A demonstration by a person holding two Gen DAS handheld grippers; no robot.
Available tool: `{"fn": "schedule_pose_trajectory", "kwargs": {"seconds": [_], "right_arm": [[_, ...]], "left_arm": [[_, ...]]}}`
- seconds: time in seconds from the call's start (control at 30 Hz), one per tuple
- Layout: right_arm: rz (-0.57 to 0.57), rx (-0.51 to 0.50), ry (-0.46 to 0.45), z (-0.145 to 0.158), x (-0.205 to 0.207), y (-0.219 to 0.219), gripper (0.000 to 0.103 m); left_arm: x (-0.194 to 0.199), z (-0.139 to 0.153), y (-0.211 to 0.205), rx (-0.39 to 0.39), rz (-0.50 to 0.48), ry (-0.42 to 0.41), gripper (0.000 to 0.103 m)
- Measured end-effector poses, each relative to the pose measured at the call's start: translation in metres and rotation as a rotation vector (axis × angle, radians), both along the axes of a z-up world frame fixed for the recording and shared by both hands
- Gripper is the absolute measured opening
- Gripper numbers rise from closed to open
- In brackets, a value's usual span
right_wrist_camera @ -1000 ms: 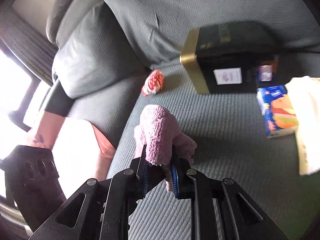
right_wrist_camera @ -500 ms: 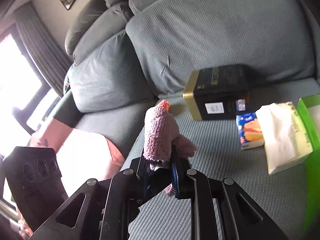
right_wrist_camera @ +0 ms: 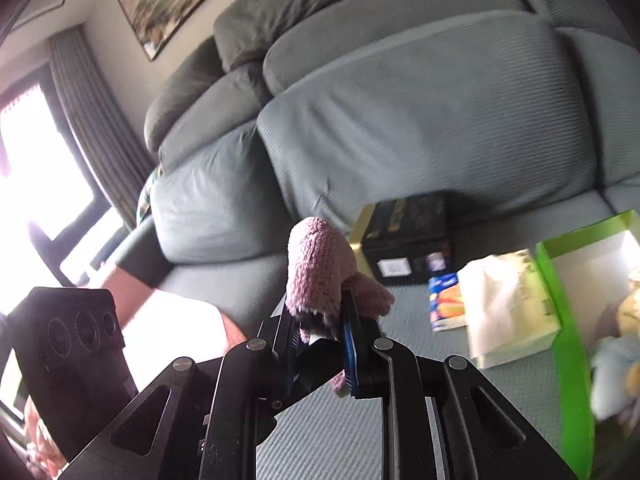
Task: Organize soft objects
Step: 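Carry the pink towel with both grippers over the green box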
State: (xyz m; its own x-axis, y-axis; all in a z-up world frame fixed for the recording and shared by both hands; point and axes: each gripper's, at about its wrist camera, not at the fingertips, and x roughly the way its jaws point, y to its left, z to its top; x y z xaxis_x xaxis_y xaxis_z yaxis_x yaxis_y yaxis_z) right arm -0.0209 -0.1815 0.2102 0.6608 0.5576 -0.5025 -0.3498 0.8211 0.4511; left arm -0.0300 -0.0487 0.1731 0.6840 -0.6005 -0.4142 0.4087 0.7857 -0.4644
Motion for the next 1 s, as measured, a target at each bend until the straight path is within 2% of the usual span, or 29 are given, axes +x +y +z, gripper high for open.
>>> {"fn": "schedule_pose_trajectory", "kwargs": {"seconds": [0.17, 0.53, 0.77, 1.0], "right_arm": [[-0.099, 0.034, -0.046, 0.011, -0.01, -0.041, 0.021], [-0.357, 0.129, -0.106, 0.015, -0.034, -0.136, 0.021], [-0.509, 0.154, -0.162, 0.016, -0.049, -0.174, 0.021], [-0.628, 0.14, -0.15, 0.009, -0.052, -0.199, 0.021]], "left_arm": [[0.007, 0.01, -0.04, 0.039, -0.089, -0.052, 0.02], [0.018, 0.019, -0.132, 0.08, -0.304, -0.133, 0.02], [0.025, 0.021, -0.175, 0.066, -0.44, -0.172, 0.02], [0.037, 0.012, -0.204, 0.06, -0.552, -0.165, 0.021]]}}
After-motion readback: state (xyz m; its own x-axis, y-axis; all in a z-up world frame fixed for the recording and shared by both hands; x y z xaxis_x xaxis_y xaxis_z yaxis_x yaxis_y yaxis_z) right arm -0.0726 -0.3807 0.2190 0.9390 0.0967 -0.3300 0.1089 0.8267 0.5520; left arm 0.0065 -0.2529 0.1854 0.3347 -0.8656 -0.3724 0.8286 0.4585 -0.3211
